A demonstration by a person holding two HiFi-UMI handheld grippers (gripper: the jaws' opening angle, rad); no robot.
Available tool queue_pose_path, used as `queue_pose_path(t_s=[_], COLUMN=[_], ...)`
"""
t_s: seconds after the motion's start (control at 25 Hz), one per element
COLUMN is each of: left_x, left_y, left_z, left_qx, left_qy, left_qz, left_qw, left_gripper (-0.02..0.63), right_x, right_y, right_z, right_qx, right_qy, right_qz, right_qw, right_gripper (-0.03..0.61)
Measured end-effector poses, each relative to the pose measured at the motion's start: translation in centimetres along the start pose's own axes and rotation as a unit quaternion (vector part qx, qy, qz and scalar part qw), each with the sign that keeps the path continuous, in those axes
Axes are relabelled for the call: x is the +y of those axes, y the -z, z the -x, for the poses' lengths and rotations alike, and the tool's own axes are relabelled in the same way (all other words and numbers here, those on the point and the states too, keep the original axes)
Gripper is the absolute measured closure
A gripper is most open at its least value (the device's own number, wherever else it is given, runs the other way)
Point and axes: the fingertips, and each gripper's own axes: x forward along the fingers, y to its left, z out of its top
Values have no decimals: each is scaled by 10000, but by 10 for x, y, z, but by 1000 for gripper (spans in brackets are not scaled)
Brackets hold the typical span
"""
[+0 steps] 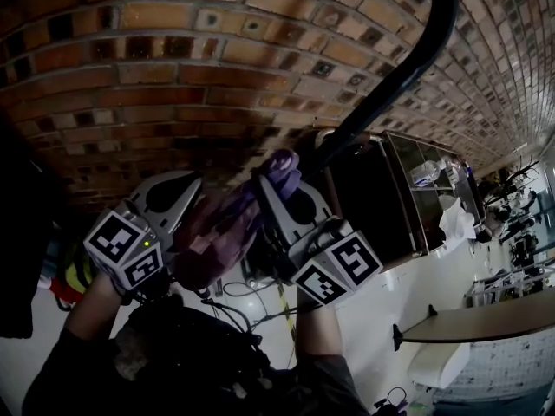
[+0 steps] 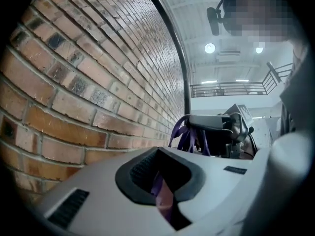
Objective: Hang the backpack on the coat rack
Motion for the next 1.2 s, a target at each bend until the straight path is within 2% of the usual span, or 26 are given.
queue_pose_path(t_s=[0.12, 0.4, 0.88, 1.04, 1.2], left_x=[-3, -12, -26, -29, -32], left_y=[0, 10, 28, 31, 36], left_z=[-3, -7, -5, -2, 2], left_qx=[15, 110, 246, 264, 296], left_qy=[48, 108, 104, 83, 67], left_qz=[-7, 13, 105, 113, 139], left_qw=[10000, 9999, 9996, 9996, 9994], left_gripper=[589, 589, 588, 589, 588], right_x=[3, -3, -17, -17, -18], right_y=[12, 46, 79, 92, 103], right_z=[3, 24, 49, 55, 59], right_qx=[113, 195, 151, 176, 200], right_qy=[1, 178, 472, 588, 724], right_qz=[-2, -467, -682, -685, -458], right_qw=[9999, 9986, 9964, 9958, 9961], right_gripper=[518, 518, 518, 518, 517])
